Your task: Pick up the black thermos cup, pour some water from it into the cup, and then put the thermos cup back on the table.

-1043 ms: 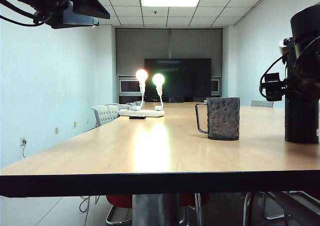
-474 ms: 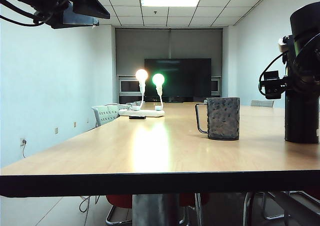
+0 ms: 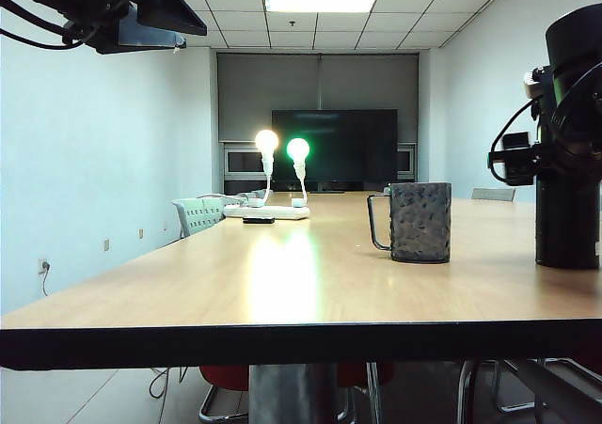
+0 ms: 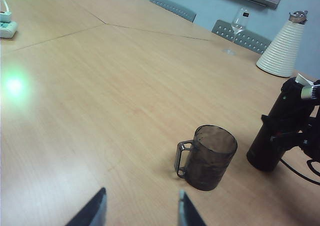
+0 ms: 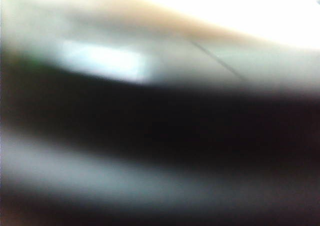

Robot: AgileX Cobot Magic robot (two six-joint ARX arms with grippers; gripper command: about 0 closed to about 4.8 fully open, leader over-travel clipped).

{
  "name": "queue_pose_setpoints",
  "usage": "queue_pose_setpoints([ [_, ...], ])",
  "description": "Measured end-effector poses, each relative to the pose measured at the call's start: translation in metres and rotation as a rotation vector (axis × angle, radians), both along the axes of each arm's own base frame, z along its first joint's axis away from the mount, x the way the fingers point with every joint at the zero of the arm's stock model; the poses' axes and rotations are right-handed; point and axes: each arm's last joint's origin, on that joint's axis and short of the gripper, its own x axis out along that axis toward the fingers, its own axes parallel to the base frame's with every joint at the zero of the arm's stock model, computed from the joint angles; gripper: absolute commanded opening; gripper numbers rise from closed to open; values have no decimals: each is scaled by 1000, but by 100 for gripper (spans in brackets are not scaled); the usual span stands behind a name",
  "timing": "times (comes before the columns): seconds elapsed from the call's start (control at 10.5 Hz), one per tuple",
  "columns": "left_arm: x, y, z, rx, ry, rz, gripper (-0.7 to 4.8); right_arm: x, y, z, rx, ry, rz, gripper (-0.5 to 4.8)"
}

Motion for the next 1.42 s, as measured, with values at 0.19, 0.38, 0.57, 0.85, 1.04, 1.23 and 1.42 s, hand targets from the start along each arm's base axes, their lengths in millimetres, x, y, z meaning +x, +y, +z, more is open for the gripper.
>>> queue_pose_setpoints([
  [0.19, 0, 0, 0, 0, 0, 1, 183, 0, 0, 1, 2, -4, 4, 147],
  [0.38, 0, 0, 0, 1, -1, 12, 183, 0, 0, 0, 3, -4, 4, 147],
  [0.57, 0, 0, 0, 1, 0, 13, 183, 0, 0, 3, -87, 16, 21, 147],
  [0.85, 3, 0, -1, -2, -12, 14, 183, 6, 3, 19, -151, 39, 137, 148],
  [1.04, 12, -3, -12, 6, 17, 14, 183, 14, 7, 31, -144, 35, 200, 148],
  [1.23, 32, -9, -28, 24, 76, 6, 182, 20, 8, 38, -147, 64, 208, 148],
  [1.42, 60, -19, -39, 31, 100, -27, 183, 23, 8, 42, -172, 74, 210, 148],
])
